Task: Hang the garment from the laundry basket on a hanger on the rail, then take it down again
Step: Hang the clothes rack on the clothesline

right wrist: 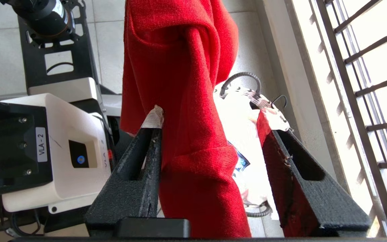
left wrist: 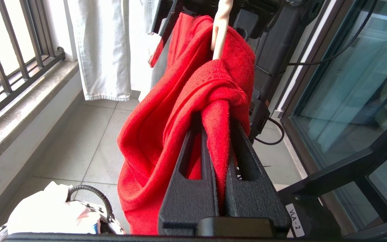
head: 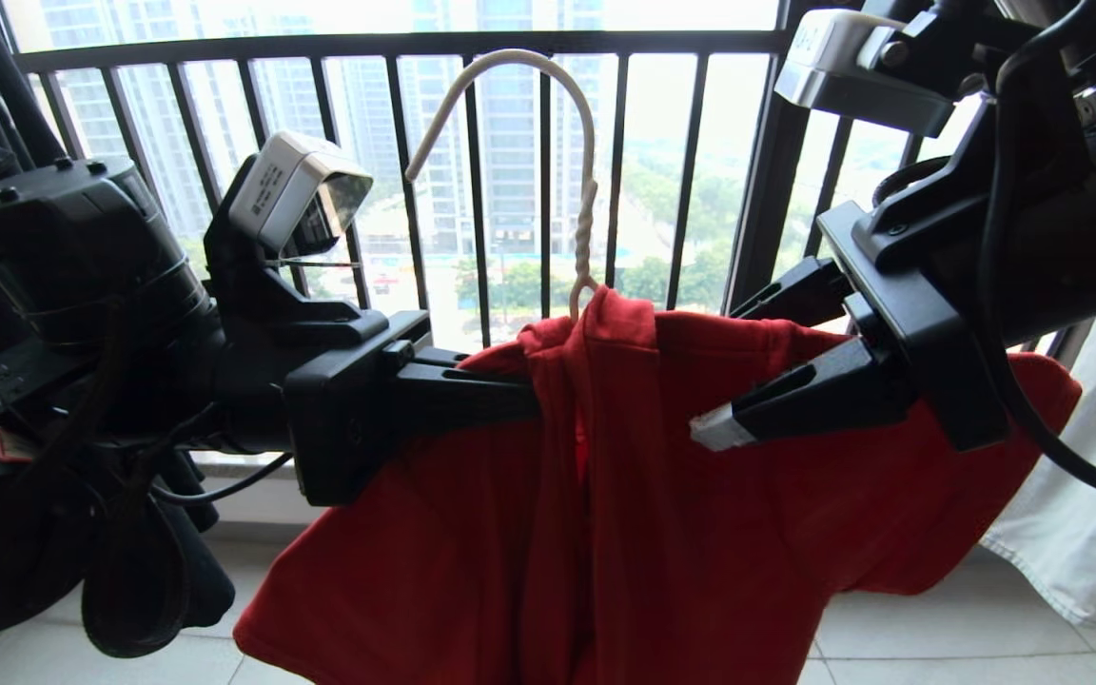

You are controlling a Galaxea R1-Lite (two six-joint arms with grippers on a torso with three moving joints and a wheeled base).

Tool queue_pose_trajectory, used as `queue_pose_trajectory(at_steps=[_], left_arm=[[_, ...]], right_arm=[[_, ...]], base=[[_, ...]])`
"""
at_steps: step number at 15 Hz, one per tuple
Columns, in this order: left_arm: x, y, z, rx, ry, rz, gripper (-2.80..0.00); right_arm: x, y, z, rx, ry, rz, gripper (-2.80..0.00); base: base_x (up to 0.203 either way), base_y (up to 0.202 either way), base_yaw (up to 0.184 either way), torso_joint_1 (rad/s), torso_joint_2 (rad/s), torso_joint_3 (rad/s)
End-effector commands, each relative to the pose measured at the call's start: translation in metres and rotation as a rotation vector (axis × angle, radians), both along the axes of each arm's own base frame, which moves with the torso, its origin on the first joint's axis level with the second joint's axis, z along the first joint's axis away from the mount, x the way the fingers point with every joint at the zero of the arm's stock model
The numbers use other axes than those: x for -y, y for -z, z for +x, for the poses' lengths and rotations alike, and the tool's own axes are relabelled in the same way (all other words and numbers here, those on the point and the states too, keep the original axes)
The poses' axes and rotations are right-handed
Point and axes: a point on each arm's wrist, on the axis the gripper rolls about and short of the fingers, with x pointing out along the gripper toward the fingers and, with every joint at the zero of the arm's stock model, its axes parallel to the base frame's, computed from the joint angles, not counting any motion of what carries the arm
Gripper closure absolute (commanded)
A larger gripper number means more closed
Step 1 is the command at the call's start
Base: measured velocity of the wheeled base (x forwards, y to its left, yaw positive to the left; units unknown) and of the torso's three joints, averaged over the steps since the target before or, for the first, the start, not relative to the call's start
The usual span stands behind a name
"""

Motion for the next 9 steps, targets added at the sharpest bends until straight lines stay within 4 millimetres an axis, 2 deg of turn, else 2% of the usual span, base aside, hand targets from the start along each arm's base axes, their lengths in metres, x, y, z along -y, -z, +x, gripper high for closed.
queue_pose_trajectory(at_steps=[1,9], left_arm=[[0.0008,0.0018,0.0011,-0.005,0.007,0.003,0.0],[0.002,0.0021,0.0026,-0.009,0.004,0.003,0.0]], right_arm=[[0.0006,-0.0001,-0.001,-0.001,-0.004,-0.002,0.0],[0.0037,-0.0029,-0.0049,0.004,-0.001,0.004,0.0]], base=[[0.0,0.0,0.0,0.0,0.0,0.0],[0.0,0.0,0.0,0.0,0.0,0.0]])
